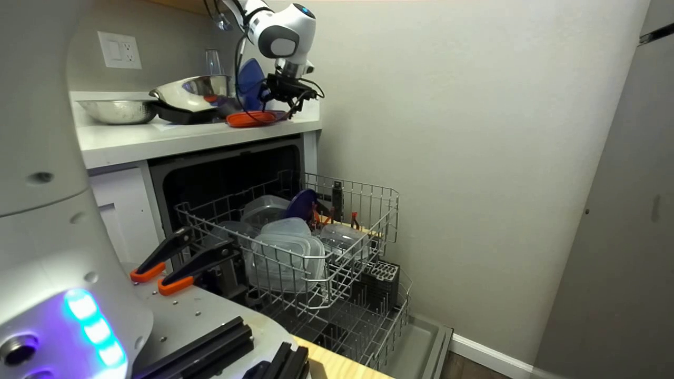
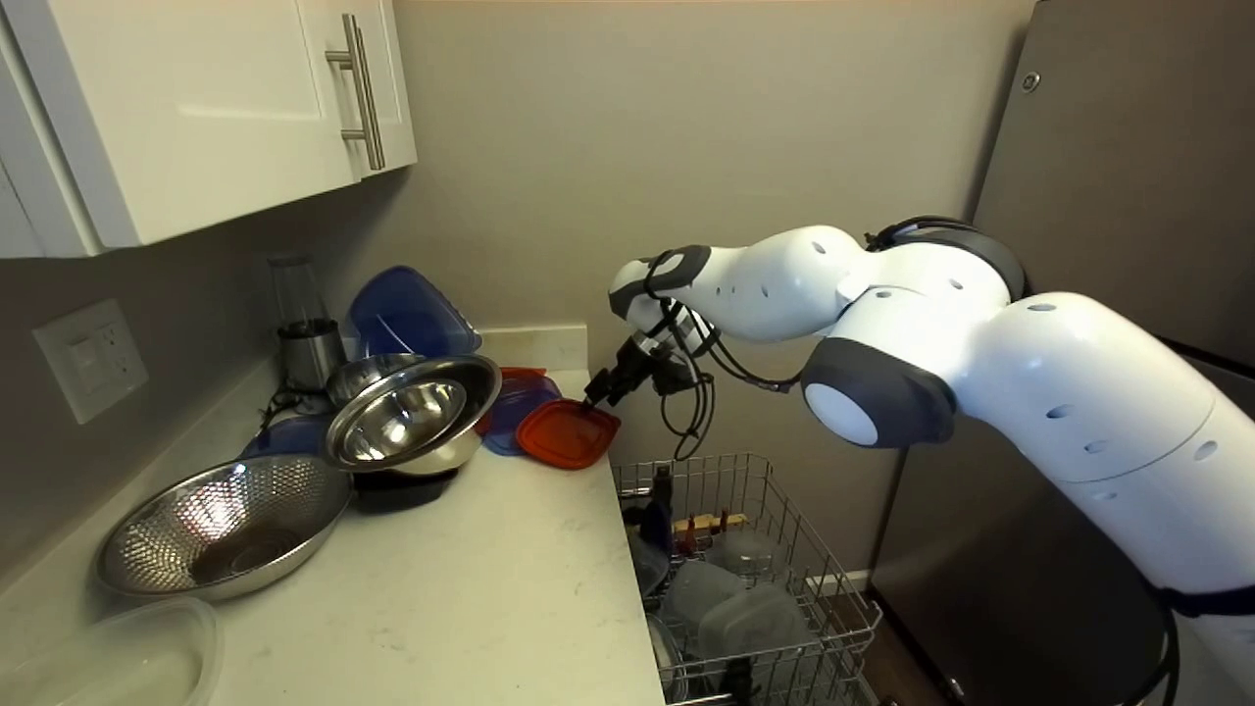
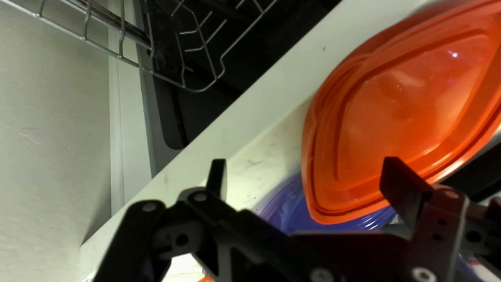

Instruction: Pick up the red lid from the dishwasher tray and place it on the counter top

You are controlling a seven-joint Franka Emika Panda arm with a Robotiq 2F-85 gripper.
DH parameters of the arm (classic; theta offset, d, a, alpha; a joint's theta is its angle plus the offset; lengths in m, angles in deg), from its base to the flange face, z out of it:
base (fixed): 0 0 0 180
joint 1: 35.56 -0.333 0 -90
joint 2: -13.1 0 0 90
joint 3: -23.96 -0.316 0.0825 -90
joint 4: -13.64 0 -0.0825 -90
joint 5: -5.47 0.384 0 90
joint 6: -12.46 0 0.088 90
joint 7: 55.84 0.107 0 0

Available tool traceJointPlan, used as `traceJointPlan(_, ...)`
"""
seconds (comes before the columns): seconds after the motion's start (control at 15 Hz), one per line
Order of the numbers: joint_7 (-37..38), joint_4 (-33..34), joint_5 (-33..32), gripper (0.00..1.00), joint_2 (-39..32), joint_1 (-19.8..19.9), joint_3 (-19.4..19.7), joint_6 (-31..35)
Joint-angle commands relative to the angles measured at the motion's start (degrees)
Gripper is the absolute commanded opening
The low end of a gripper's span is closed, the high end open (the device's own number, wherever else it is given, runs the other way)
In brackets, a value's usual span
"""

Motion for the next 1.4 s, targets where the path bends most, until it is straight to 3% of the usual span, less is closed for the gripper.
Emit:
traceJointPlan(0.0, -3.7, -13.9, 0.4, 1.00, 8.4, -7.2, 3.2, 6.3)
traceJointPlan(0.27, -2.0, -24.7, -0.8, 1.00, 14.4, -14.4, 7.8, 11.8)
traceJointPlan(0.53, 1.7, -36.4, -3.5, 1.00, 21.5, -25.3, 14.3, 17.5)
traceJointPlan(0.93, 12.9, -53.2, -12.1, 1.00, 32.2, -47.6, 28.9, 27.8)
traceJointPlan(1.2, 22.2, -58.4, -16.4, 1.00, 33.4, -61.6, 40.5, 30.4)
traceJointPlan(1.27, 23.4, -55.9, -22.7, 1.00, 37.9, -50.4, 28.9, 34.2)
traceJointPlan(1.33, 24.8, -57.1, -23.3, 1.00, 38.3, -53.8, 31.9, 34.4)
